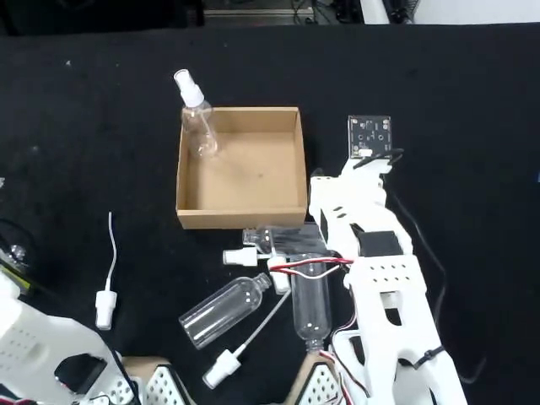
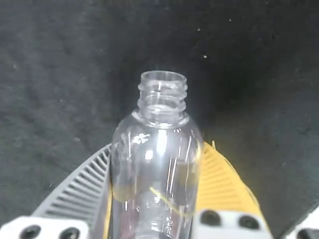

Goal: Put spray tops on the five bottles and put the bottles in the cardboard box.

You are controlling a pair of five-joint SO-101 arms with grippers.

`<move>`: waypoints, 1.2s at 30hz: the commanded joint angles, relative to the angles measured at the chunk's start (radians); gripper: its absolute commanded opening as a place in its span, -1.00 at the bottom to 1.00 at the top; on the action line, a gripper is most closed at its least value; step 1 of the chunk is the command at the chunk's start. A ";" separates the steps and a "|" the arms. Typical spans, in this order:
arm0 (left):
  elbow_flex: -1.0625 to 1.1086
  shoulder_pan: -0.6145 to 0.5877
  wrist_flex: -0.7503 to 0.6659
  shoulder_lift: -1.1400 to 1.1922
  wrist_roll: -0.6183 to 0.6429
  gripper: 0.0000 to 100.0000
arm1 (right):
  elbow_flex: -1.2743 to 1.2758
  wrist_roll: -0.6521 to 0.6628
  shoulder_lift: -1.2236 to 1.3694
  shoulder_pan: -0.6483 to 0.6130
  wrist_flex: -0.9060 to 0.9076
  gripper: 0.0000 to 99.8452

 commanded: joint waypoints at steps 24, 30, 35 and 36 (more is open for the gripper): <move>-0.302 -0.105 0.144 0.051 0.379 -0.94 | -0.306 0.241 -0.374 0.018 0.559 -0.86; -0.302 -0.104 0.146 0.051 0.440 -0.94 | -0.533 0.299 -0.189 -0.049 0.798 -0.89; -0.314 -0.157 0.118 0.058 0.440 -0.94 | -0.618 0.491 -0.053 -0.270 0.937 -0.88; -0.314 -0.179 0.094 0.061 0.440 -0.94 | -0.642 0.488 -0.036 -0.322 0.956 -0.88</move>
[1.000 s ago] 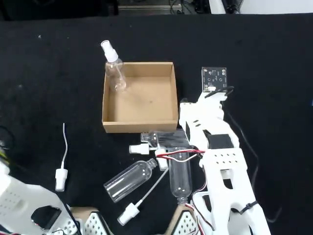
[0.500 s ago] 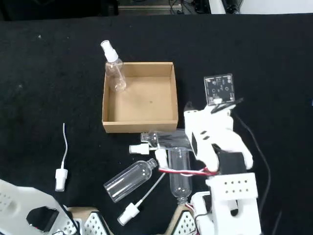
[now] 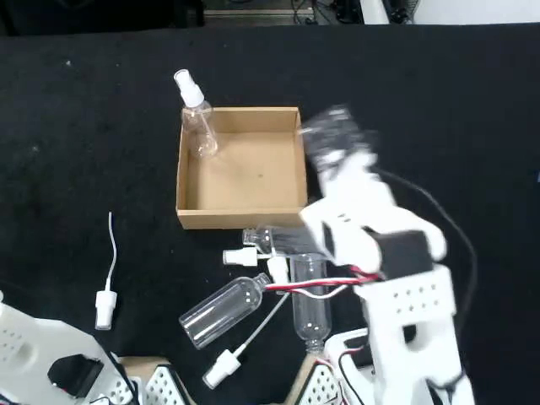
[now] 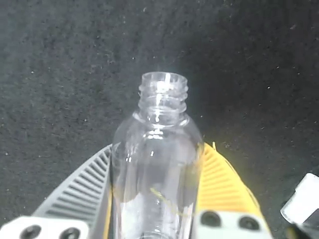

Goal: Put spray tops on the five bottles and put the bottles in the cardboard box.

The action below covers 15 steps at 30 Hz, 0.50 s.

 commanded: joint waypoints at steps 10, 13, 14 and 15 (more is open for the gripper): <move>-0.173 -0.228 -0.133 0.071 0.005 -0.94 | -0.265 -0.206 0.406 -0.672 -0.066 -0.88; -0.223 -0.265 -0.132 0.103 0.008 -0.94 | -0.269 -0.284 0.527 -0.758 -0.189 -0.88; -0.234 -0.275 -0.132 0.110 0.008 -0.94 | -0.269 -0.324 0.564 -0.776 -0.230 -0.88; -0.245 -0.283 -0.132 0.118 0.008 -0.94 | -0.269 -0.368 0.602 -0.793 -0.269 -0.88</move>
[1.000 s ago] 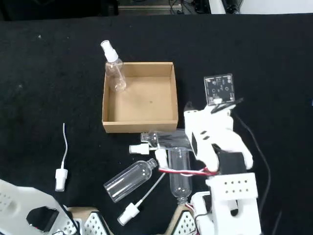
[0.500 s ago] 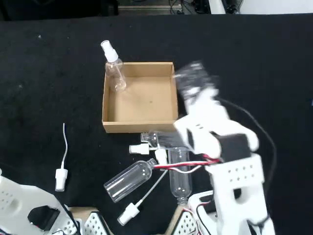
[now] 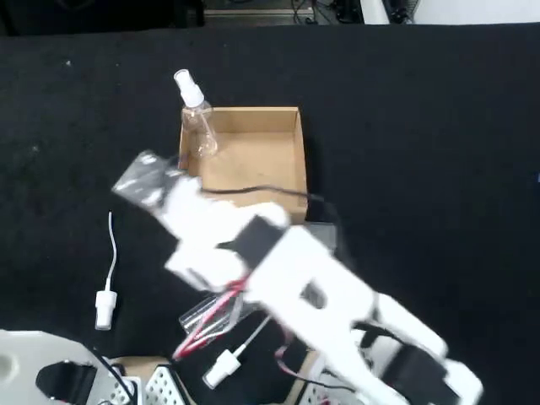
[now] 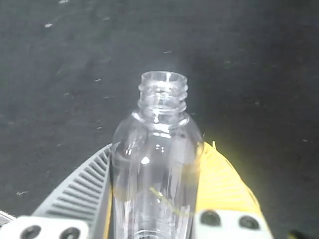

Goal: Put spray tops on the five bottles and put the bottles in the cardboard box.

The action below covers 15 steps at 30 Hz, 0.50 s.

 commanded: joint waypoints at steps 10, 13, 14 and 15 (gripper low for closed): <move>-0.128 -0.061 -0.012 0.008 0.006 -0.94 | -0.064 -0.506 0.366 -0.232 -0.434 -0.59; -0.128 -0.054 -0.014 0.006 0.006 -0.94 | -0.065 -0.661 0.389 -0.272 -0.477 -0.52; -0.128 -0.053 -0.014 0.006 0.006 -0.94 | -0.064 -0.697 0.389 -0.272 -0.476 -0.50; -0.128 -0.053 -0.015 0.006 0.005 -0.94 | -0.064 -0.709 0.394 -0.265 -0.473 -0.49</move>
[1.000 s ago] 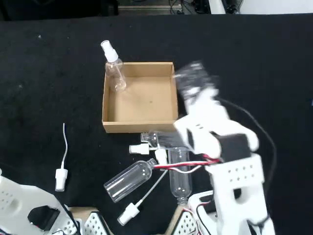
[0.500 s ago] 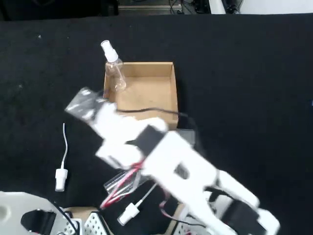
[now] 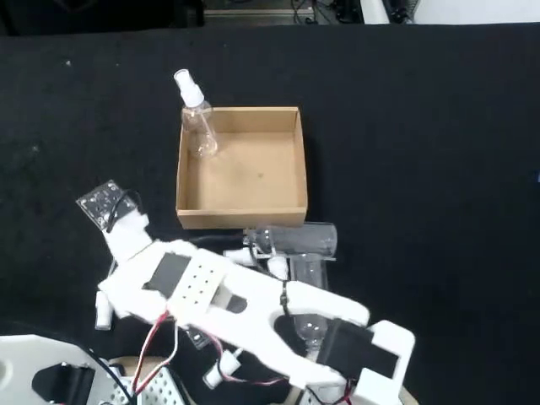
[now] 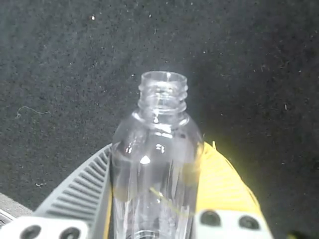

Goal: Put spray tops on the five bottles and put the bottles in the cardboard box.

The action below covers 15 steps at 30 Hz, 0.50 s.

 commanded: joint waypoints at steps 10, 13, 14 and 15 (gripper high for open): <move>-0.101 -0.018 -0.014 -0.015 0.009 -0.94 | -0.059 -0.130 0.010 -0.025 -0.043 -0.44; -0.105 -0.038 -0.014 -0.015 0.009 -0.94 | -0.065 -0.138 0.050 -0.012 -0.114 -0.45; -0.105 -0.039 -0.014 -0.015 0.006 -0.94 | -0.074 -0.138 0.065 -0.009 -0.144 -0.45; -0.105 -0.041 -0.014 -0.015 0.006 -0.94 | -0.085 -0.140 0.087 0.002 -0.178 -0.45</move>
